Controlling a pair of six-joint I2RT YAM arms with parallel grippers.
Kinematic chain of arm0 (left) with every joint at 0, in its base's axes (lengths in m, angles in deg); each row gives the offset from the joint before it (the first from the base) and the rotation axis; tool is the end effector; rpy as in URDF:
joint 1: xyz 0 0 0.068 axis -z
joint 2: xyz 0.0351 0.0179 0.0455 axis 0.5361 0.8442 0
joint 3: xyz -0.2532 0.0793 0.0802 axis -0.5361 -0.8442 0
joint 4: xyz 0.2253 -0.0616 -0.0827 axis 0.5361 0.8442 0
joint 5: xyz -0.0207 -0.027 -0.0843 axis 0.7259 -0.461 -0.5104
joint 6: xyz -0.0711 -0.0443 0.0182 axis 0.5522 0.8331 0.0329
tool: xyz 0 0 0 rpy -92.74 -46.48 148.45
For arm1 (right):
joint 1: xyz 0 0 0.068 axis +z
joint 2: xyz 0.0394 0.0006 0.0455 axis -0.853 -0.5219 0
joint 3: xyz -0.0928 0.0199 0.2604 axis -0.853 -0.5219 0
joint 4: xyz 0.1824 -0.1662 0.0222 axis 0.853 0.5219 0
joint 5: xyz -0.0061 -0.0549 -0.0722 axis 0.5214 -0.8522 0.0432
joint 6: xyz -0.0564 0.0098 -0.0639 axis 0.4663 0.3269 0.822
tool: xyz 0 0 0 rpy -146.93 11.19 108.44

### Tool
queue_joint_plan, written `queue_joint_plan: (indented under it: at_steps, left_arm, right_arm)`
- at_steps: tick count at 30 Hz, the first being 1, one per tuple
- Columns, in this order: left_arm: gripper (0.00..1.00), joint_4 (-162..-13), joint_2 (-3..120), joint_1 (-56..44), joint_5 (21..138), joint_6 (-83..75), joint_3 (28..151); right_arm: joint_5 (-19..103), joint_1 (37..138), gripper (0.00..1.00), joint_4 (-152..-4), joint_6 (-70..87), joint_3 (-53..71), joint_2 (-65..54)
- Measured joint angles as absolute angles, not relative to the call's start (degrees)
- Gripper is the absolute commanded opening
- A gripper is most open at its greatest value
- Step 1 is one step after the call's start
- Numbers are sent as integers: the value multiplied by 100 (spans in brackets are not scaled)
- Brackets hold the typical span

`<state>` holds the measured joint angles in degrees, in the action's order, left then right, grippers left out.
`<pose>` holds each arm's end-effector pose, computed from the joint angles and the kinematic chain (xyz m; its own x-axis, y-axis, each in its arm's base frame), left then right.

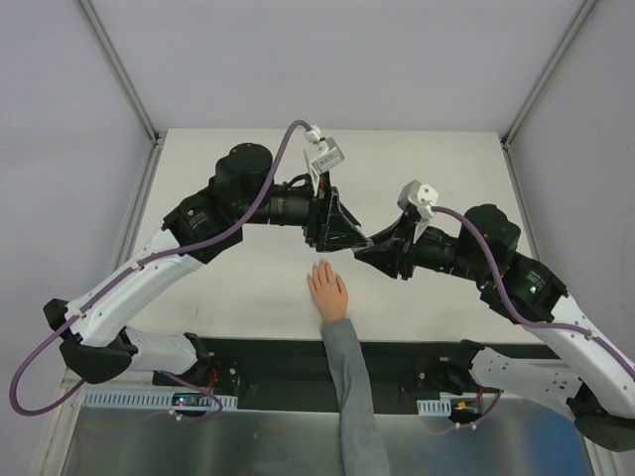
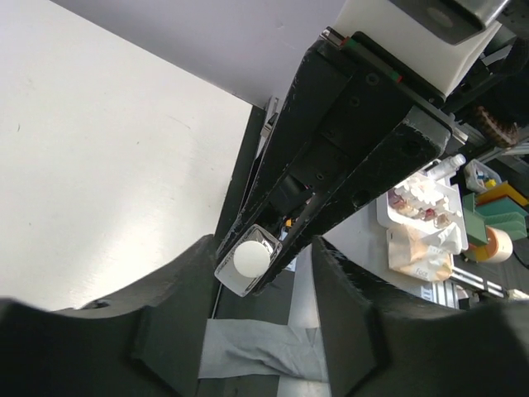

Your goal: Paint the nails

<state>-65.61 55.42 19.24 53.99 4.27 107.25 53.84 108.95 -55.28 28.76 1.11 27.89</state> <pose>0.1408 -0.2458 0.4866 -0.3750 0.0144 -0.9269 0.9237 0.0901 -0.3723 0.0968 0.1563 0.4391 0.1785 -0.1220 -0.9763 -0.9206 0.3295 -0.2095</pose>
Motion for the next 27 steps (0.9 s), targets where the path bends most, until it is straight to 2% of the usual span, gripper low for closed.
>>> queue_joint_plan:
  at_steps: [1,10,14,17,18,19,20,23,27]
  left_arm:
    - [38,-6561,5542,1924,5401,435,10731]
    - [24,-6522,5596,1924,5410,433,10744]
    - [3,-6478,5681,1924,5405,420,10786]
    - [0,-6435,5716,1924,5431,379,10825]
    - [0,-6421,5721,1924,5445,366,10830]
    - [0,-6400,5721,1924,5490,366,10830]
    - [0,-6384,5721,1924,5536,359,10830]
    - [0,-6288,5719,1926,5834,315,10830]
    - [0,-6161,5668,1920,6638,149,10766]
  right_arm:
    - [5364,10902,0,-5528,2876,111,2789]
    - [5283,10919,0,-5530,2878,109,2787]
    - [5244,10948,1,-5519,2871,109,2780]
    - [5176,10948,12,-5509,2865,104,2772]
    - [5163,10948,26,-5504,2865,104,2769]
    - [5141,10954,35,-5493,2867,102,2767]
    - [5128,10959,51,-5487,2869,102,2759]
    - [5045,10967,71,-5480,2911,102,2741]
    - [4734,10969,78,-5450,2932,41,2785]
